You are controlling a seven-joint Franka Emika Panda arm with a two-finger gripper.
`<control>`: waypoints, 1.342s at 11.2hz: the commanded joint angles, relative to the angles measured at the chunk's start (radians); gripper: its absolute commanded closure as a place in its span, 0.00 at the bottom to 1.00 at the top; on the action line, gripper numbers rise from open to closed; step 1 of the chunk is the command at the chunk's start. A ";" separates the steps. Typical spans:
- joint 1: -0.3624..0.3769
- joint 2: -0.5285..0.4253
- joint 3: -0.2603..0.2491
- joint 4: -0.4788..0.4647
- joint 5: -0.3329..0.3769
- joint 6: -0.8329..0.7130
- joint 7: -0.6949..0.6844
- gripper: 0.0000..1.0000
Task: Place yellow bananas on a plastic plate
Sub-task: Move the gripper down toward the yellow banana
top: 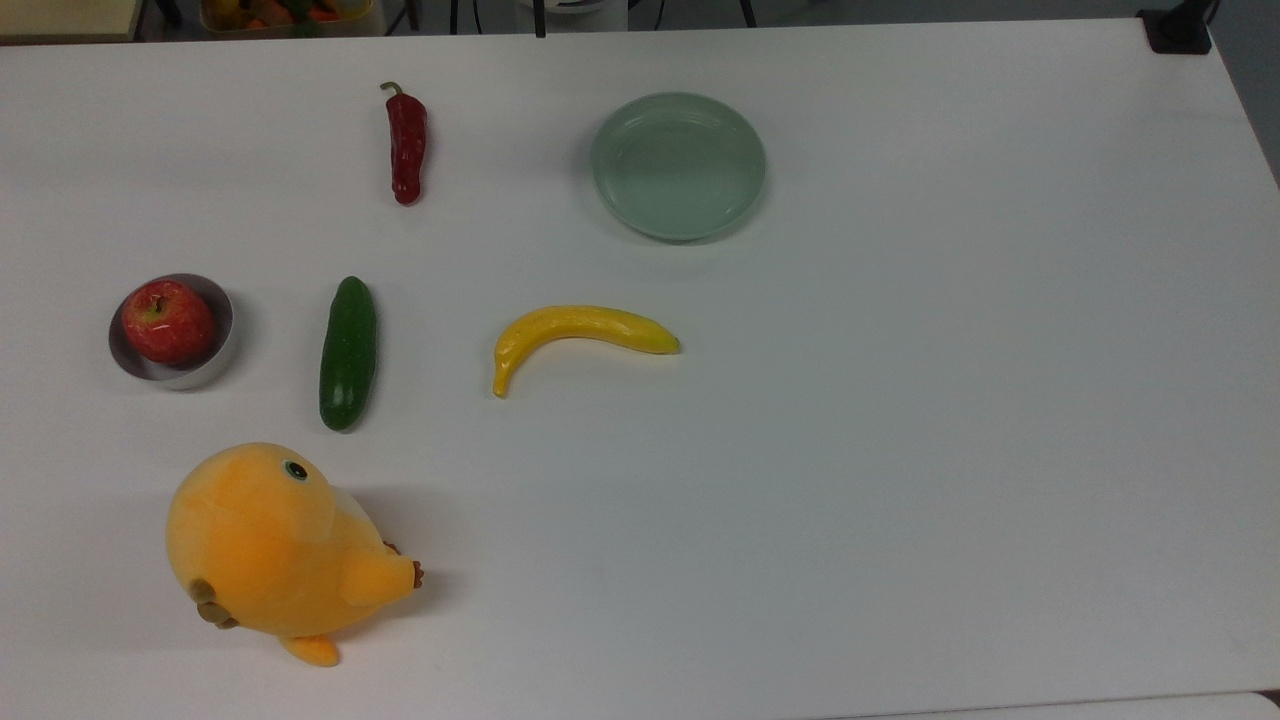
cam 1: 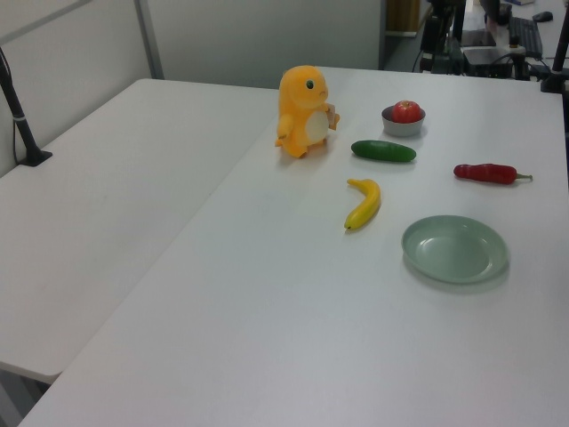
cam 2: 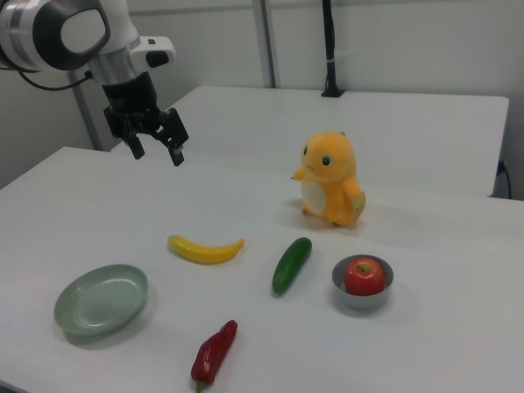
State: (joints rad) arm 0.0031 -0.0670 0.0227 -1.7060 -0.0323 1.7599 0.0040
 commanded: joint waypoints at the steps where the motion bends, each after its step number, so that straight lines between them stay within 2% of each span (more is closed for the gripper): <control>1: 0.012 0.003 -0.010 -0.010 0.009 0.015 -0.013 0.00; 6: 0.012 0.016 -0.009 -0.038 0.008 0.001 -0.030 0.00; 8: 0.011 0.077 -0.009 -0.023 0.009 0.015 -0.007 0.00; 9: 0.011 0.111 -0.009 -0.011 0.012 0.018 0.057 0.00; 12: 0.009 0.206 -0.010 -0.010 0.012 0.139 0.517 0.00; 14: 0.012 0.284 -0.012 -0.009 -0.017 0.241 0.878 0.00; 15: 0.024 0.315 -0.012 -0.010 -0.036 0.265 0.981 0.00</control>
State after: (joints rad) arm 0.0030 0.1728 0.0203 -1.7331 -0.0338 1.9599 0.7017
